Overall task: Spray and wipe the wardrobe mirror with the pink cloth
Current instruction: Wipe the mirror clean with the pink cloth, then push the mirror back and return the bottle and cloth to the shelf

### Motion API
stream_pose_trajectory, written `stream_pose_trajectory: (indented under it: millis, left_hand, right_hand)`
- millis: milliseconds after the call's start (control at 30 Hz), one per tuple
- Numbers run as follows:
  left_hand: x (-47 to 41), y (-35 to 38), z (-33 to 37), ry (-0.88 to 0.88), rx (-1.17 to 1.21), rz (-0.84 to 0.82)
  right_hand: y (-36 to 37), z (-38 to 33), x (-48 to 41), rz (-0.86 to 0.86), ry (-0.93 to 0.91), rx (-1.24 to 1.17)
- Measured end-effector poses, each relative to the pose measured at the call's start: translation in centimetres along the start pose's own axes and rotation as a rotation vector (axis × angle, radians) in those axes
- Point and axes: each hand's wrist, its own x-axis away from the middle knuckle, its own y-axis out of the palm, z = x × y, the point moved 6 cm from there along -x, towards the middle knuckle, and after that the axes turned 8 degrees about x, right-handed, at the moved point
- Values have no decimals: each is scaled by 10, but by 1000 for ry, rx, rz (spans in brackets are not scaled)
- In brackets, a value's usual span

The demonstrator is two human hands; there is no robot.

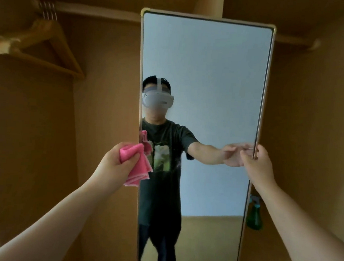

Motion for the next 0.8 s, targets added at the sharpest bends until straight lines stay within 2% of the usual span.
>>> stream_pose_trajectory:
  millis: [400,533,700,800]
  left_hand:
    - [-17,-1,1,95,76,-98]
    - [-21,7,5,119,133,-117]
    - [-26,10,6,110,121,-179]
    - [-28,9,6,112,120,-177]
  right_hand:
    - [-23,-2,51,92,-68,84]
    - [-32,-12,82,167,-180,157]
    - [-26,-30,105,200,-347,112]
    - [-21,-36,114,270,-459,208]
